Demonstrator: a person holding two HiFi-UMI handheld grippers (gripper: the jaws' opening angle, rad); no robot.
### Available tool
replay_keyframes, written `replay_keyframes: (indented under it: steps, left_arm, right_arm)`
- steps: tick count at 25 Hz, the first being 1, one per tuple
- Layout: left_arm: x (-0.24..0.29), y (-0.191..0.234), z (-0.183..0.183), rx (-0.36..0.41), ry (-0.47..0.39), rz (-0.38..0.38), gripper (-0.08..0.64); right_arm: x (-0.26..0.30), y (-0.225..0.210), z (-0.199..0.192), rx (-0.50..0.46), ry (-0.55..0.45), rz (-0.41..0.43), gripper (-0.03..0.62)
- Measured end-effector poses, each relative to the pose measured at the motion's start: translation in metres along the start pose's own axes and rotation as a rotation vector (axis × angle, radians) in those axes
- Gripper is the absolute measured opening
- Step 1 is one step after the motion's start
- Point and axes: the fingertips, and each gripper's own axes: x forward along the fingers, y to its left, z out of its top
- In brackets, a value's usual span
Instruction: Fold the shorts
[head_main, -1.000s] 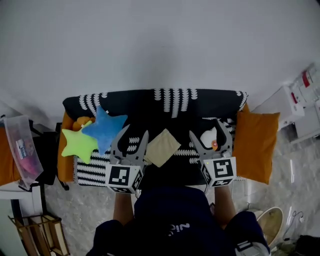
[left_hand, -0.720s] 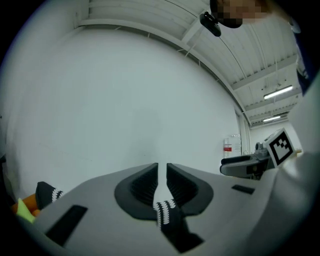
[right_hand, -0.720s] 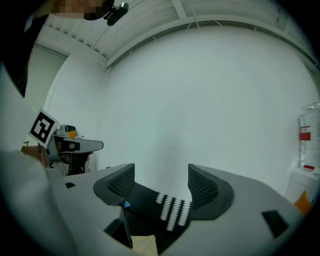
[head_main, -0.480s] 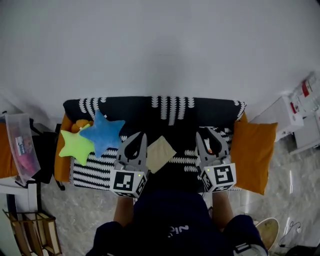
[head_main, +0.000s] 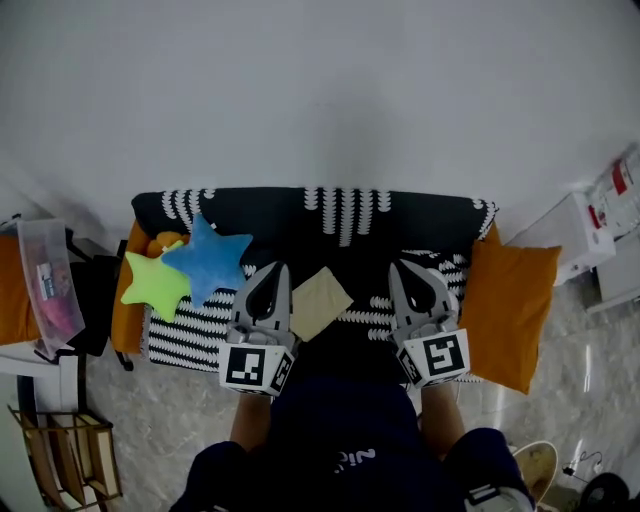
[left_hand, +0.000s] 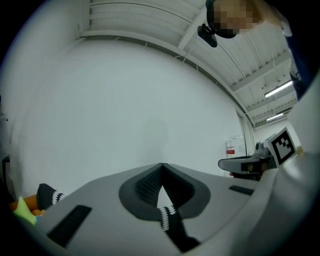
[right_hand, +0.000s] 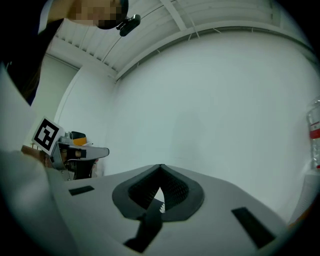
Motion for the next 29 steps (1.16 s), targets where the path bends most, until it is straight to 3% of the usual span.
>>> replay_keyframes:
  steps: [5,11,29]
  left_arm:
    - [-0.005,-0.009,-0.003,0.027,0.010,0.007,0.002]
    - [-0.007,-0.003,-0.006,-0.039,0.007,0.014,0.002]
    - [-0.013,0.016,-0.019,0.023,0.058,0.062,0.002]
  right_arm:
    - [-0.004,-0.003,-0.005,-0.017,0.006,-0.017,0.008]
    - [-0.002,-0.002,-0.007,-0.034,0.020,-0.015,0.008]
    - [0.011,0.001,-0.022,-0.062,0.031,0.008,0.008]
